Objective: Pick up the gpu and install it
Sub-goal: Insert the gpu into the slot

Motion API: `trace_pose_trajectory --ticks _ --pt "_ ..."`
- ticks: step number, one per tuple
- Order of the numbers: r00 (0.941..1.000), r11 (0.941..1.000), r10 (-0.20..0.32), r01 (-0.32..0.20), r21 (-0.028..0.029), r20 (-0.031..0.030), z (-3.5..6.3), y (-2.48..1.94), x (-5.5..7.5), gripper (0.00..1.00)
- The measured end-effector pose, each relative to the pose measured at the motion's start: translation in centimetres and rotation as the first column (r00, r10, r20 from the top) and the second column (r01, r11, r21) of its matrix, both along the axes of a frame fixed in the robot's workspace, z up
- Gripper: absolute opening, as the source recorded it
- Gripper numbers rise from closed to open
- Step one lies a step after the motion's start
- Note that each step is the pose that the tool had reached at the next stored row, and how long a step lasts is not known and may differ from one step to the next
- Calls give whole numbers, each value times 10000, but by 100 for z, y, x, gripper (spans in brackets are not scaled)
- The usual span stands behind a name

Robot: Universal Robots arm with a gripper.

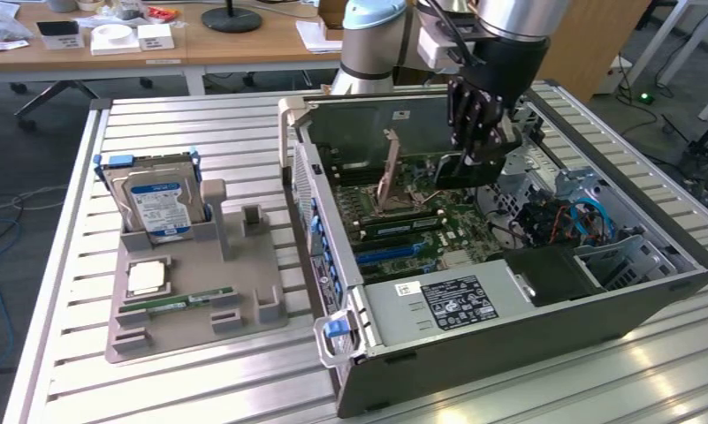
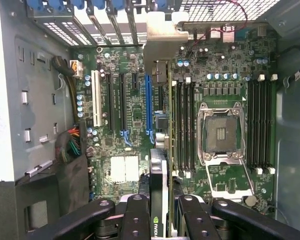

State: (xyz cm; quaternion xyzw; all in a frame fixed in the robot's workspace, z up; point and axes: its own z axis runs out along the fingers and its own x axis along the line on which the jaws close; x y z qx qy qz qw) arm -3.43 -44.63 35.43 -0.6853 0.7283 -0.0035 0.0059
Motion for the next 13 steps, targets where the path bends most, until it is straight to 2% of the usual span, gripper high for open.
trace_pose_trajectory --ticks 13 --pt "10000 10000 1 -1 0 0 -140 -6 -45 27"
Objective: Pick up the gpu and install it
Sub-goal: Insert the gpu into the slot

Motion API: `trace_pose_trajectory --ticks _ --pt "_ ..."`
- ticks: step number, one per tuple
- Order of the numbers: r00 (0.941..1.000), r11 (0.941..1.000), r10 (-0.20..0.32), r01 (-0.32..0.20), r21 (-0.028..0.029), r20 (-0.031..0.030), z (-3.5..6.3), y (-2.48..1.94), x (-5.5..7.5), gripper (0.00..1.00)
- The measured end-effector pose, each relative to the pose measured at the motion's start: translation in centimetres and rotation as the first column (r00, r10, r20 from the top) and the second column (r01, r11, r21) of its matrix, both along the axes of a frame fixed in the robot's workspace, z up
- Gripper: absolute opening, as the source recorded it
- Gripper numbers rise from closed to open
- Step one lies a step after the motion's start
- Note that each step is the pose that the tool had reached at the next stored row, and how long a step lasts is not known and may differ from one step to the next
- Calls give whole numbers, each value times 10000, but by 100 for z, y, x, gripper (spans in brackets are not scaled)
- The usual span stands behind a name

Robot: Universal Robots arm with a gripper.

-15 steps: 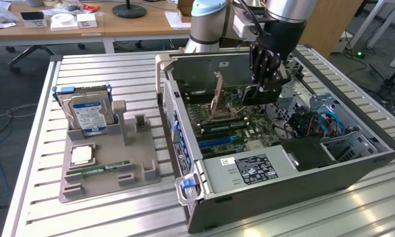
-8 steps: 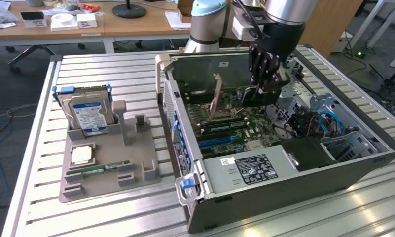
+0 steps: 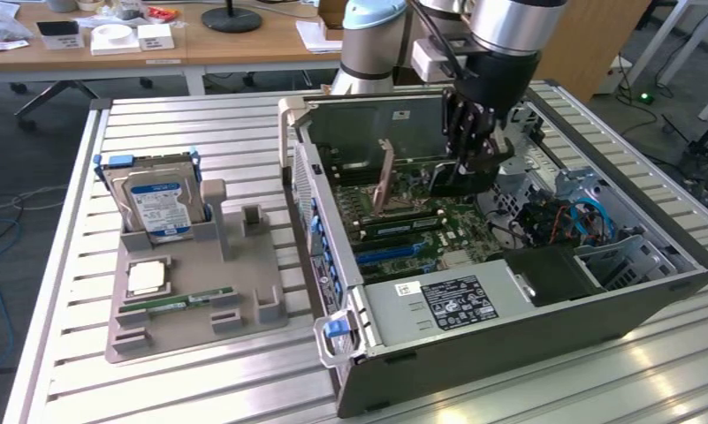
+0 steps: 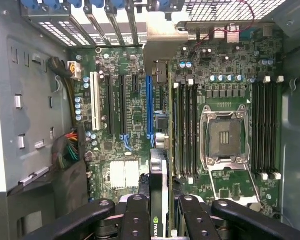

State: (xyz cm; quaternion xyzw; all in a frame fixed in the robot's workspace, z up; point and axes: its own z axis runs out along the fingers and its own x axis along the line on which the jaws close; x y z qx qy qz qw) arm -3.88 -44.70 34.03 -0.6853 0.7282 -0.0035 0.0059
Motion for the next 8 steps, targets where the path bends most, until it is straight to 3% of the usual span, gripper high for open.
trace_pose_trajectory --ticks 8 --pt "10000 10000 -1 1 -1 -1 -102 -1 -35 27"
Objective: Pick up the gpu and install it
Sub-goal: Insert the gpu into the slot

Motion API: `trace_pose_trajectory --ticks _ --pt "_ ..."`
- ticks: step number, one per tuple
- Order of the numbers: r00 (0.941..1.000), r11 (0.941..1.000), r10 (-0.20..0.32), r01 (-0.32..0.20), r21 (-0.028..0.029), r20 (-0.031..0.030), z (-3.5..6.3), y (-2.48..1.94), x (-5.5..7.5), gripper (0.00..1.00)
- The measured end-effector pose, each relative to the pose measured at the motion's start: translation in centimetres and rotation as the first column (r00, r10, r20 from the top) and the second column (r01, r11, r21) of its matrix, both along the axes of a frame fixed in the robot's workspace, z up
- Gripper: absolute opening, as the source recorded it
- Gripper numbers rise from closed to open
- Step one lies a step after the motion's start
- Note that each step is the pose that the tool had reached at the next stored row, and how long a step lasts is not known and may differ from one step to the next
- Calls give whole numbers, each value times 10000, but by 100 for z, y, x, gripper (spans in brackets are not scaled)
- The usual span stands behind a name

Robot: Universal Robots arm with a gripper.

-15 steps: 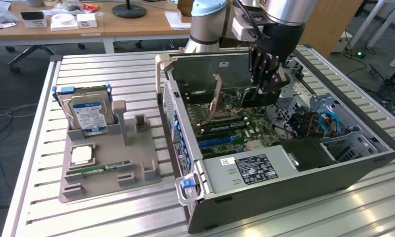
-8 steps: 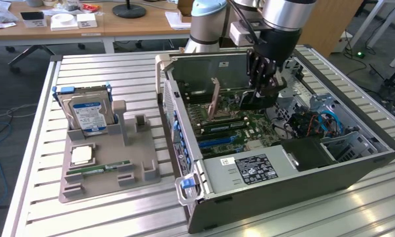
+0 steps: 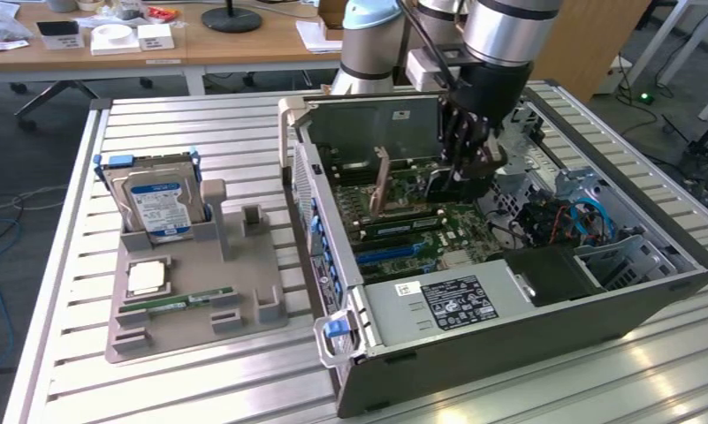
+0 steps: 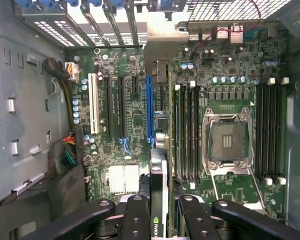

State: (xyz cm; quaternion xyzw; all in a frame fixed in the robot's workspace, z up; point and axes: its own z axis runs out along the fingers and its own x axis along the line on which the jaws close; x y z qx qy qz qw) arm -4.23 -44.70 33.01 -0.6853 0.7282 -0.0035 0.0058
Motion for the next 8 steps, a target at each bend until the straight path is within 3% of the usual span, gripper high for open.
trace_pose_trajectory --ticks 8 --pt "10000 10000 -1 1 0 0 -45 0 -23 27"
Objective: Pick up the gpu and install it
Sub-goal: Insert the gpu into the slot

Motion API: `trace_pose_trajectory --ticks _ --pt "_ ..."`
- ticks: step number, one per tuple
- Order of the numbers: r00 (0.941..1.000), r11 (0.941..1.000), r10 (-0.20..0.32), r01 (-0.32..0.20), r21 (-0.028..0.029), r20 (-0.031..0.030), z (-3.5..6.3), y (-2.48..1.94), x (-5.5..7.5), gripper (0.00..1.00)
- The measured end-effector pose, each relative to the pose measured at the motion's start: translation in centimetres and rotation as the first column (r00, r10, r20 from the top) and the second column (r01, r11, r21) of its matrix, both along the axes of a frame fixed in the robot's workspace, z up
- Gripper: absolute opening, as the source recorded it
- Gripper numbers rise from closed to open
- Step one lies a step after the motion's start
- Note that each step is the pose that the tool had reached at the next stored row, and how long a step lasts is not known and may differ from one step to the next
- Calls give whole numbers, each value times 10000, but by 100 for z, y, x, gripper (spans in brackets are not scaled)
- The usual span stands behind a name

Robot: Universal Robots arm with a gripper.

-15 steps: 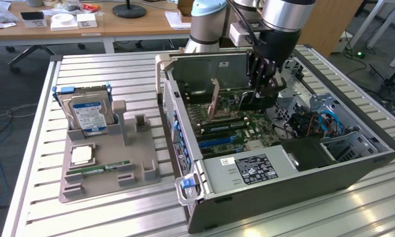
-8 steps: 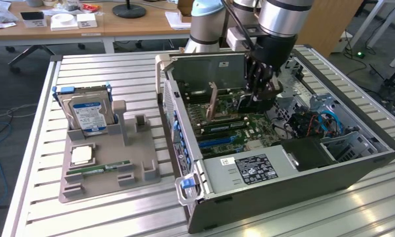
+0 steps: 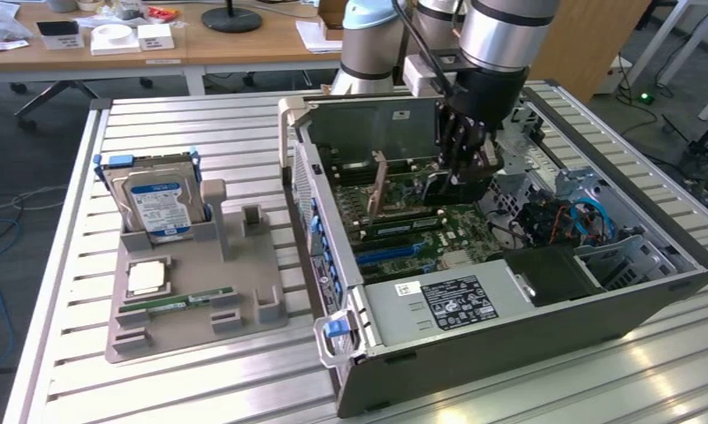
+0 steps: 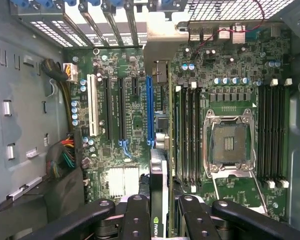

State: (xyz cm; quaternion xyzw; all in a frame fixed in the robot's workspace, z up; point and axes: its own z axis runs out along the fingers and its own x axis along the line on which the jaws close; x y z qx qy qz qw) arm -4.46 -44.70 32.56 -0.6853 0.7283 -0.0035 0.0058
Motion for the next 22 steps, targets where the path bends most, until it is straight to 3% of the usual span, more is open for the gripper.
trace_pose_trajectory --ticks 7,14,22 --pt "10000 10000 1 -1 1 1 -2 -10 -102 27" --pt "10000 10000 1 -1 1 1 -2 -79 -136 27" --pt "10000 10000 0 0 0 0 -74 -80 -163 27"
